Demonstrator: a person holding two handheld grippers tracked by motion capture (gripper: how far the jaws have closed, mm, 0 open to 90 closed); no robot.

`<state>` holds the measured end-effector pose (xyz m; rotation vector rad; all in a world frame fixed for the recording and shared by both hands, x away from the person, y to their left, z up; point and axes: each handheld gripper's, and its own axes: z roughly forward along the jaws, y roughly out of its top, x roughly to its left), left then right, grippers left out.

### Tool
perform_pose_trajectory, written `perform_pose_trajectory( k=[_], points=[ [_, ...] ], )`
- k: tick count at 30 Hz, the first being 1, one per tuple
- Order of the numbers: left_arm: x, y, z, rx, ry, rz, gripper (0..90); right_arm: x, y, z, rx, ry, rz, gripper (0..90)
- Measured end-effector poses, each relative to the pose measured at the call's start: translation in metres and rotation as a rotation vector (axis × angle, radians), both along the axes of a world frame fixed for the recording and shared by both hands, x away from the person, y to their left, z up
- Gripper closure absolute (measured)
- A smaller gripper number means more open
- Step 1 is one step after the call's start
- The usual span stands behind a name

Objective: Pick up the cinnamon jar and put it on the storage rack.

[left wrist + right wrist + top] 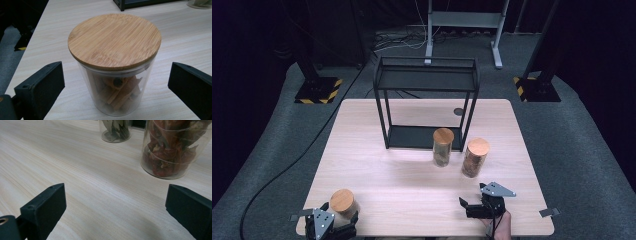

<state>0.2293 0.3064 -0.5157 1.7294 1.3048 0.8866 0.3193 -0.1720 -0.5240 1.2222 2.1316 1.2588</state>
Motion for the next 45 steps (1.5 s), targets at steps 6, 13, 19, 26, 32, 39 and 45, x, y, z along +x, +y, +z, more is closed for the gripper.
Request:
perform_pose_trajectory(
  k=[6,13,19,26,32,39,45],
  points=[
    [0.002,-0.001,-0.001,0.000,-0.003,0.009,0.0,0.000,0.000,0.000,0.002,0.001,-0.002,2.6],
    [0.006,-0.004,-0.004,0.000,-0.002,0.017,0.0,0.000,-0.001,0.000,0.005,-0.002,-0.007,2.6],
    [0.010,-0.006,-0.007,-0.005,0.002,0.017,0.0,0.000,0.000,0.000,0.004,-0.003,-0.010,2.6],
    [0.012,-0.007,-0.007,-0.013,-0.008,0.021,0.0,-0.001,0.000,0.000,0.003,-0.005,-0.010,2.6],
    [0.016,-0.007,-0.005,-0.011,-0.025,0.024,0.0,-0.001,0.000,0.000,0.004,-0.009,-0.012,2.5],
    [0.024,-0.004,-0.008,-0.033,-0.028,0.032,0.0,-0.001,0.000,0.000,0.005,-0.009,-0.014,2.5],
    [0.029,-0.004,-0.010,-0.045,-0.025,0.033,0.0,-0.001,-0.001,0.000,0.006,-0.010,-0.016,2.5]
  ],
)
